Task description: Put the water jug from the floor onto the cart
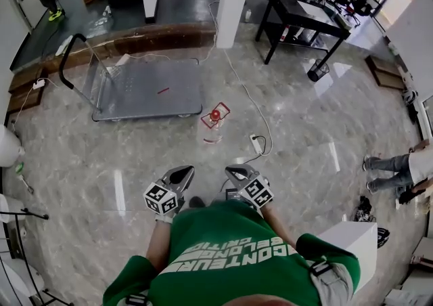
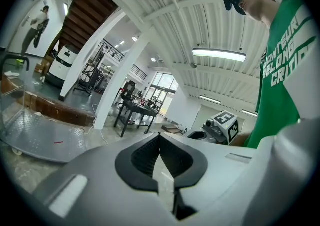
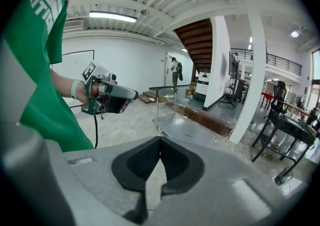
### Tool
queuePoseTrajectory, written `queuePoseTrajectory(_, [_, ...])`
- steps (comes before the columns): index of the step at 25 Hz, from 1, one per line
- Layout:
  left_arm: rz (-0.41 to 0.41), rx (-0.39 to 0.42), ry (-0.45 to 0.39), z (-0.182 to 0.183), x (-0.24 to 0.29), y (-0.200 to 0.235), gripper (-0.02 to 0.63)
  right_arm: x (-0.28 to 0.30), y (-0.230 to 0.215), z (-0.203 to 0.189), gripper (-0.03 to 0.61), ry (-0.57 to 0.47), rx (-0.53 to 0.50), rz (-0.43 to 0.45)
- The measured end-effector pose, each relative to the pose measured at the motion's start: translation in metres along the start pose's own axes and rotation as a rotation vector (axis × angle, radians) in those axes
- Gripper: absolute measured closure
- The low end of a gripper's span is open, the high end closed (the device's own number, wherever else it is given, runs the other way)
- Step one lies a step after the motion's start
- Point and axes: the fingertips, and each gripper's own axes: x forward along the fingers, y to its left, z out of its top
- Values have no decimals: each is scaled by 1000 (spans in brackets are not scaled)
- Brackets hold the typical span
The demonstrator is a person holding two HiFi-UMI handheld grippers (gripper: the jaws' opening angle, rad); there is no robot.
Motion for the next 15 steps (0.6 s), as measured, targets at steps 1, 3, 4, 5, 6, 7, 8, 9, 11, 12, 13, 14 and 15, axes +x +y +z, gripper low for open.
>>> queuePoseTrajectory(1, [-6, 1, 1, 1, 0, -2, 604, -2, 1, -2, 586, 4, 6, -2])
queuePoseTrajectory(3, [-12, 1, 3, 0, -1, -5, 604, -4, 4, -5, 586, 12, 13, -6])
queuePoseTrajectory(4, [-12, 0, 3, 0, -3, -5, 604, -4, 5, -5, 585, 14, 12, -8])
queuePoseTrajectory(5, [-12, 0, 2, -1, -4, -5, 603, -4, 6, -5, 586, 15, 9, -9])
queuePoseTrajectory(6, [-11, 0, 1, -2, -5, -5, 604, -4, 7, -4, 586, 15, 5, -7])
queuePoseTrajectory(7, [-8, -1, 0, -3, -6, -6, 604, -3, 7, -4, 586, 16, 3, -4])
queuePoseTrajectory(8, [-4, -3, 0, -4, -8, -6, 604, -2, 9, -4, 586, 18, 3, 2])
queuePoseTrajectory(9, [2, -6, -1, -5, -11, -6, 604, -1, 11, -3, 586, 20, 3, 9])
queuePoseTrajectory(11, [17, -17, -4, -7, -16, -5, 604, 1, 14, -3, 586, 24, -1, 26])
queuePoseTrajectory(12, [27, -22, -6, -9, -18, -4, 604, 2, 16, -3, 586, 26, -7, 36])
queuePoseTrajectory(13, [37, -27, -9, -10, -20, -2, 604, 4, 17, -2, 586, 28, -15, 46])
queuePoseTrajectory(14, [47, -32, -13, -11, -22, 0, 603, 6, 19, -2, 586, 29, -25, 57])
queuePoseTrajectory(15, [56, -36, -16, -12, -24, 1, 604, 8, 20, -1, 586, 32, -37, 67])
